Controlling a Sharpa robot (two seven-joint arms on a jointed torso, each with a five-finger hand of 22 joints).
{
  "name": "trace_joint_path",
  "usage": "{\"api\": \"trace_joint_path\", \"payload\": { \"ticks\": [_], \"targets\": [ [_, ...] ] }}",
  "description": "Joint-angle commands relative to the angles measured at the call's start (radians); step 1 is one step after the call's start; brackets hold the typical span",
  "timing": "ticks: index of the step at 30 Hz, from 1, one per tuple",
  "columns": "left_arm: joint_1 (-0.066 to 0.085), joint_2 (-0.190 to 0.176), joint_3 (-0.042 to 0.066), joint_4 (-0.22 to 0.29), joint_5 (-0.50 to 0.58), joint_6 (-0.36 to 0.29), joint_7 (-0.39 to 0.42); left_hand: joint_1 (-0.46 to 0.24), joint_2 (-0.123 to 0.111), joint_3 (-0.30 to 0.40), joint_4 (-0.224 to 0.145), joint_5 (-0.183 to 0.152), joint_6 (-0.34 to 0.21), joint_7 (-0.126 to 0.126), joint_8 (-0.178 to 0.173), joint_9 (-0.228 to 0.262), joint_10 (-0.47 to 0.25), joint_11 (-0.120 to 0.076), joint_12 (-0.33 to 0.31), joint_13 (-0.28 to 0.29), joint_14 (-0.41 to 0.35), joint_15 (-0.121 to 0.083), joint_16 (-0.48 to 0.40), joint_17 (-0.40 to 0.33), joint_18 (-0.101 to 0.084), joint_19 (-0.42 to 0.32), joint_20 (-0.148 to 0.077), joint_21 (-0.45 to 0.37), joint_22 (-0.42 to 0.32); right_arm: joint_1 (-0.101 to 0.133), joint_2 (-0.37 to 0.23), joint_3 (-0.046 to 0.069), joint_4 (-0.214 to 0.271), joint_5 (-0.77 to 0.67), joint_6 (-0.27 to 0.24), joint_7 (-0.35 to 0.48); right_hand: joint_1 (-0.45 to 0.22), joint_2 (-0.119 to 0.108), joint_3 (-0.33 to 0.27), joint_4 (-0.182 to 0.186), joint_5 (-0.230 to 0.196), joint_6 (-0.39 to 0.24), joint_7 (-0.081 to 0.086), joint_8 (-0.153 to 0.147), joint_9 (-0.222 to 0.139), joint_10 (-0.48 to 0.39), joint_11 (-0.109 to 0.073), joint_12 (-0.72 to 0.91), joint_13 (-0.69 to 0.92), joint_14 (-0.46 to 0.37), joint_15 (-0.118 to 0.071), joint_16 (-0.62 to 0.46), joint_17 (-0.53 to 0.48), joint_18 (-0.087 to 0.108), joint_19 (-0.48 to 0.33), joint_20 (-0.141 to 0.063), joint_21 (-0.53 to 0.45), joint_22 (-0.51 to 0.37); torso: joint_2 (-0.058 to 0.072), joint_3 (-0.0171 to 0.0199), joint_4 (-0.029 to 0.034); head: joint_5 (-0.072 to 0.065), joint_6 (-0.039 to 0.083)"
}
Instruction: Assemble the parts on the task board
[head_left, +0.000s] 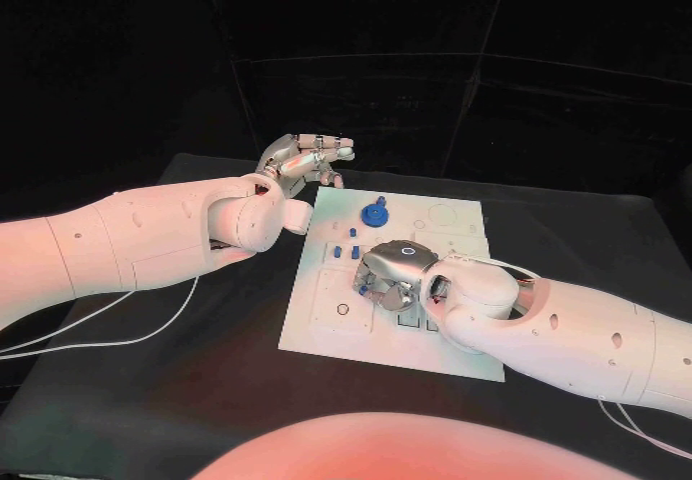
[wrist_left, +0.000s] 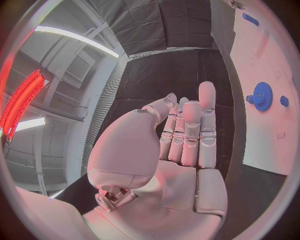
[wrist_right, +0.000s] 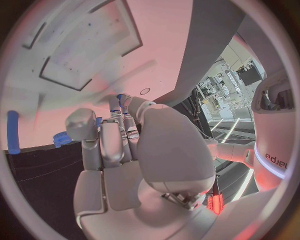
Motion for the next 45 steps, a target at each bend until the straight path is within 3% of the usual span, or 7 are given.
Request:
{"api": "trace_joint_path", "payload": {
  "ticks": [1,9,14,18,29,35,45],
  "targets": [
    [0.002,0.002,0.001,-0.001,0.001,0.016,0.000,-0.007,0.001,-0.004,0.002,0.005,-0.003,0.003,0.005,-0.002,-0.008,0.001,0.005,0.002,-0.007,-0.001,0.000,-0.001,0.020,-0.007,0.001,-0.006,-0.001,-0.002,-0.003,-0.009,-0.002,-0.003,0.025,-0.002,-0.015,-0.004,-0.011,0.001,0.005,0.002,0.006,0.001,0.000,-0.001,0.002,-0.005,0.001,0.035,-0.003,0.006,-0.001,-0.014,-0.003,0.005,0.001,-0.002,-0.001,-0.0001,-0.0003,-0.002,-0.002],
    [0.002,0.005,0.001,-0.003,0.001,0.024,-0.009,-0.008,0.000,-0.005,0.002,0.005,-0.005,0.003,0.005,-0.002,-0.010,0.001,0.006,0.001,-0.009,-0.001,-0.002,-0.005,0.020,-0.008,0.001,-0.007,-0.002,-0.002,-0.005,-0.013,-0.009,0.004,0.000,-0.007,-0.052,-0.019,-0.037,0.007,0.019,-0.049,0.020,-0.005,-0.006,-0.046,0.017,-0.028,-0.008,0.033,0.009,0.002,-0.008,-0.012,-0.010,0.014,-0.008,-0.015,-0.001,-0.0004,0.0013,-0.001,0.000],
    [0.002,0.006,0.001,-0.005,0.001,0.027,-0.012,-0.008,0.000,-0.006,0.002,0.005,-0.006,0.004,0.004,-0.002,-0.012,0.001,0.006,0.001,-0.010,-0.001,-0.002,-0.006,0.021,-0.008,0.002,-0.008,-0.002,-0.002,-0.006,-0.014,-0.014,0.005,-0.022,-0.020,-0.078,-0.037,-0.067,0.018,-0.036,-0.162,0.054,-0.004,-0.007,-0.140,0.052,-0.046,-0.013,-0.001,0.038,-0.054,-0.088,0.004,-0.064,0.037,-0.072,-0.115,-0.001,-0.0003,0.0004,0.002,0.001],
    [0.002,0.006,0.001,-0.006,0.001,0.029,-0.015,-0.009,-0.001,-0.006,0.002,0.005,-0.007,0.004,0.004,-0.003,-0.013,0.002,0.006,0.001,-0.011,-0.001,-0.003,-0.008,0.021,-0.008,0.002,-0.008,-0.002,-0.002,-0.010,-0.014,-0.013,0.005,-0.056,-0.024,-0.075,-0.039,-0.087,0.016,-0.041,-0.212,0.044,-0.004,-0.006,-0.181,0.050,-0.039,-0.012,-0.022,0.038,-0.079,-0.125,0.012,-0.085,0.042,-0.097,-0.151,-0.001,0.0000,-0.0002,0.002,0.001],
    [0.002,0.001,0.001,-0.007,0.001,0.033,-0.019,-0.009,-0.001,-0.006,0.002,0.005,-0.007,0.004,0.004,-0.003,-0.013,0.002,0.006,0.001,-0.011,-0.001,-0.003,-0.008,0.021,-0.008,0.002,-0.008,-0.002,0.000,-0.103,-0.012,0.084,0.023,-0.174,-0.016,-0.067,-0.031,-0.106,0.017,-0.015,-0.178,0.042,0.013,0.002,-0.170,0.045,0.009,-0.007,-0.009,0.033,-0.052,-0.103,0.008,-0.070,0.039,-0.084,-0.129,-0.002,-0.0010,-0.0014,-0.003,0.008],
    [0.002,-0.003,0.001,-0.006,0.001,0.035,-0.020,-0.009,-0.001,-0.007,0.002,0.005,-0.009,0.004,0.003,-0.003,-0.015,0.002,0.006,0.001,-0.013,0.000,-0.004,-0.011,0.021,-0.008,0.002,-0.009,-0.003,0.032,-0.181,-0.010,0.144,0.032,-0.184,-0.065,-0.076,-0.038,-0.118,0.026,-0.016,-0.169,0.038,0.014,0.002,-0.169,0.042,0.024,-0.007,-0.005,0.031,-0.044,-0.096,0.007,-0.064,0.037,-0.079,-0.122,-0.001,-0.0006,-0.0043,-0.017,0.019],
    [0.002,-0.004,0.000,-0.004,0.001,0.039,-0.020,-0.007,0.000,-0.006,0.001,0.005,-0.009,0.004,0.004,-0.003,-0.015,0.002,0.007,0.001,-0.014,0.000,-0.004,-0.012,0.021,-0.008,0.002,-0.009,-0.003,0.085,-0.260,0.035,0.125,0.068,-0.087,-0.132,-0.086,-0.065,-0.230,0.063,0.001,-0.201,0.010,0.000,-0.003,-0.247,0.035,0.039,-0.011,-0.020,0.027,-0.064,-0.133,0.010,-0.078,0.032,-0.102,-0.151,-0.001,-0.0005,0.0000,-0.052,0.038]
  ]
}}
